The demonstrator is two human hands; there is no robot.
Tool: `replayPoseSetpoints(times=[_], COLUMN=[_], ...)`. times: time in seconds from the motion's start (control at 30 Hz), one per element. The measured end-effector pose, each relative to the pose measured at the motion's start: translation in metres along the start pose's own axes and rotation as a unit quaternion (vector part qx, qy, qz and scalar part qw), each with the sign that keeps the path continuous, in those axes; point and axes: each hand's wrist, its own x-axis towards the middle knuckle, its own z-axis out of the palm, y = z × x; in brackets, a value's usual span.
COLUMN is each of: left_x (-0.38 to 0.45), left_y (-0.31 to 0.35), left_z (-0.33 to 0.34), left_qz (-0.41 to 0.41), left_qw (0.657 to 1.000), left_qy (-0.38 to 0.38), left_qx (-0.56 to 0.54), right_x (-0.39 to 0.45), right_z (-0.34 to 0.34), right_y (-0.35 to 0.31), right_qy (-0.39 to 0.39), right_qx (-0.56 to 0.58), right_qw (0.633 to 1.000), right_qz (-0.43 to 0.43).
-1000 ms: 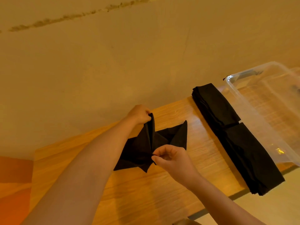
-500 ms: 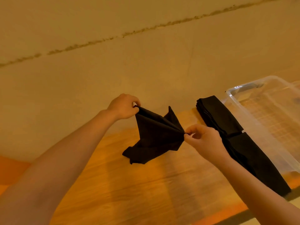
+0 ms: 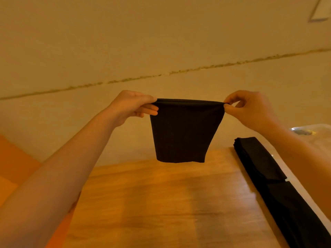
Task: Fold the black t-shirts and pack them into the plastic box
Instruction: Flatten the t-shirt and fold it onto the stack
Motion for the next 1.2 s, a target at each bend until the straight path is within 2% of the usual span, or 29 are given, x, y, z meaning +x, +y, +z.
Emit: replayPoseSetpoints(times=[0.1, 0.23, 0.43, 0.53, 0.67, 0.83, 1.03, 1.2], left_x=[-0.014, -0.021, -0.007, 0.011, 0.038, 0.05, 0.02, -0.032], left_y=[-0.004, -0.014, -0.028, -0.037, -0.043, -0.039, -0.07, -0.157], left_z=[-0.012, -0.018, -0.022, -0.022, -0.015, -0.011, -0.001, 0.043], left_qz=[0.032, 0.041, -0.009, -0.033, -0.022, 0.019, 0.05, 0.003], left_qw=[0.998, 0.995, 0.999, 0.997, 0.994, 0.998, 0.998, 0.998], left_qy=[-0.034, -0.024, -0.021, -0.028, 0.032, 0.058, 0.046, 0.065], left_qx=[0.041, 0.082, 0.049, 0.069, 0.104, -0.009, -0.016, 0.009], right_x=[0.003, 0.003, 0.018, 0.034, 0.057, 0.069, 0.032, -0.044], right_z=[-0.004, -0.004, 0.006, 0.017, 0.033, 0.034, 0.037, 0.074], right_y=[-0.007, -0.008, -0.001, 0.002, 0.007, 0.007, 0.024, 0.074], right_qy=[-0.016, -0.059, -0.13, -0.151, -0.153, -0.094, -0.1, -0.167], right_qx=[-0.011, -0.016, -0.004, -0.01, -0.014, 0.012, 0.013, -0.012], right_qw=[1.0, 0.998, 0.992, 0.988, 0.987, 0.995, 0.995, 0.986], right_qz=[-0.016, -0.026, 0.0, 0.016, 0.04, 0.028, -0.001, 0.016])
